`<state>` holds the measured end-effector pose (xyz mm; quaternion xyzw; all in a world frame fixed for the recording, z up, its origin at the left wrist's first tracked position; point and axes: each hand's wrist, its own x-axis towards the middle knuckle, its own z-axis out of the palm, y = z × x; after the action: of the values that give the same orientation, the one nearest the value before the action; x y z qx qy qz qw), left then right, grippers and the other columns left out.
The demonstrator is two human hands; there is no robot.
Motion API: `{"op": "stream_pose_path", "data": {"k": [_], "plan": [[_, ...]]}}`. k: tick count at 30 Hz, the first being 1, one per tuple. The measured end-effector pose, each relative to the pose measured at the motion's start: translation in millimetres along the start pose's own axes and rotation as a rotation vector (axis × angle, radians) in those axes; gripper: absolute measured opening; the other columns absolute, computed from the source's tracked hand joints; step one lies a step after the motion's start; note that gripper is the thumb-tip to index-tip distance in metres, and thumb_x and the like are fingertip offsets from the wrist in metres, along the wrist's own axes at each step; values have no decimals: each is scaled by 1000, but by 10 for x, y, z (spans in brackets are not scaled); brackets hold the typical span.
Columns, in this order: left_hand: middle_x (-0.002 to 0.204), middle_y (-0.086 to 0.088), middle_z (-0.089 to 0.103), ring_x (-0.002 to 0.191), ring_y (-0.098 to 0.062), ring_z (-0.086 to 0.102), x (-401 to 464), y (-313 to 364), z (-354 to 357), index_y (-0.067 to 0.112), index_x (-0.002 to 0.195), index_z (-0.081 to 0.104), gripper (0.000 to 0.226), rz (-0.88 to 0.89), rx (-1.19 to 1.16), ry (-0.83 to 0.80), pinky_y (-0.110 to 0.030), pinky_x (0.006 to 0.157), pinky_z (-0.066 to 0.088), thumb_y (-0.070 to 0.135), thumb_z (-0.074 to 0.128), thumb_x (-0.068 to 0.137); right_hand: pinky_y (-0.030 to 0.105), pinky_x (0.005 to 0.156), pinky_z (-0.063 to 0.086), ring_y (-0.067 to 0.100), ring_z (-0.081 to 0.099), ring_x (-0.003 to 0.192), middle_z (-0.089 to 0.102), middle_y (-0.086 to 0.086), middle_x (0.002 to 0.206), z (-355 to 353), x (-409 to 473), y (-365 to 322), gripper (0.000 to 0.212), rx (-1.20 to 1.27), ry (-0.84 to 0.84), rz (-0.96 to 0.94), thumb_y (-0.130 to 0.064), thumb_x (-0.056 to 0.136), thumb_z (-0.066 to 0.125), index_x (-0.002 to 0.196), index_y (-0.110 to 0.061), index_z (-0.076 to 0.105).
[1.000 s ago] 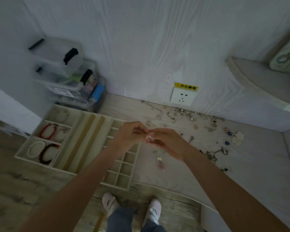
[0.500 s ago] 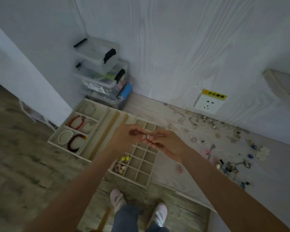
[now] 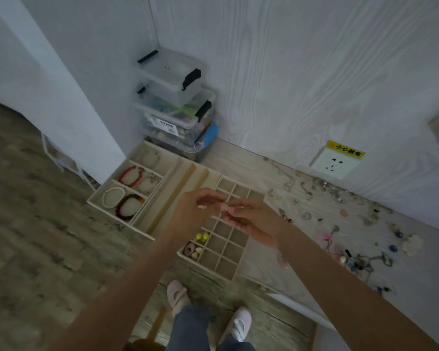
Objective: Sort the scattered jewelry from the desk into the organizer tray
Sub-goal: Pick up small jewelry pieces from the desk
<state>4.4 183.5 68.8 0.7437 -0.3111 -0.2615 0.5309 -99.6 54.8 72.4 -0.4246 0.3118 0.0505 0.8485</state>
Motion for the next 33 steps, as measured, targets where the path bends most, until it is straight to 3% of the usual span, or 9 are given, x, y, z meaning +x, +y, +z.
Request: {"op": "stream_pose_path", "data": {"k": [5, 8, 11, 14, 18, 23, 28, 31, 33], "plan": [[88, 9, 64, 84, 2, 59, -38, 64, 7, 22, 89, 64, 13, 71, 170, -34, -9, 74, 45, 10, 67, 84, 19, 58, 51, 14, 69, 73, 70, 5, 88, 37, -4, -15, 20, -127, 22, 68, 1, 88, 56, 97, -14, 66], [87, 13, 55, 84, 8, 55, -6, 110, -24, 12, 93, 62, 10, 175, 335, -57, -1, 76, 39, 7, 65, 84, 22, 68, 48, 19, 63, 87, 65, 6, 96, 27, -7, -50, 20, -295, 81, 44, -4, 89, 56, 100, -19, 64], [93, 2, 55, 83, -4, 57, 51, 111, -54, 8, 95, 61, 14, 203, 437, -103, -11, 77, 44, 8, 66, 82, 24, 73, 47, 19, 60, 88, 64, 8, 93, 32, -7, -108, 10, -325, 95, -67, -7, 88, 58, 87, -16, 61], [97, -8, 58, 84, -20, 58, 75, 136, -34, 6, 98, 60, 20, 225, 506, -133, -22, 74, 45, 8, 69, 79, 23, 74, 52, 14, 64, 75, 67, 6, 82, 58, -12, -153, 7, -353, 94, -155, -11, 84, 66, 89, -11, 60], [99, -9, 60, 88, -20, 58, 65, 132, 3, 5, 108, 56, 32, 224, 506, -151, -24, 76, 45, 8, 69, 80, 21, 69, 57, 20, 63, 68, 64, 18, 80, 83, 19, -141, 11, -385, 141, -223, 4, 79, 68, 76, -3, 61], [95, -6, 62, 85, -18, 59, 10, -7, -7, 6, 111, 56, 33, 261, 488, -107, -33, 76, 50, 8, 69, 80, 25, 78, 58, 20, 67, 75, 66, 18, 84, 110, 50, -67, 11, -344, 83, -195, 6, 78, 68, 87, 2, 63], [91, -7, 61, 80, -19, 59, -50, -38, 5, 3, 109, 56, 31, 256, 452, -75, -23, 71, 46, 5, 68, 80, 17, 68, 56, 11, 66, 67, 66, 10, 76, 152, 67, -3, 6, -348, 107, -152, 5, 80, 66, 78, 0, 64], [101, 0, 57, 80, -5, 57, -99, -62, 4, 10, 115, 54, 37, 103, 346, -49, -7, 70, 45, 7, 69, 81, 17, 64, 56, 10, 67, 62, 65, 12, 74, 148, 80, 50, 11, -308, 153, -139, 6, 82, 64, 73, -1, 62], [109, 4, 55, 84, 1, 58, -127, -90, -12, 16, 120, 51, 40, 7, 302, -68, -4, 68, 46, 14, 68, 84, 20, 67, 58, 13, 69, 63, 67, 15, 75, 121, 77, 90, 10, -272, 168, -123, 6, 83, 63, 74, 0, 62]]}}
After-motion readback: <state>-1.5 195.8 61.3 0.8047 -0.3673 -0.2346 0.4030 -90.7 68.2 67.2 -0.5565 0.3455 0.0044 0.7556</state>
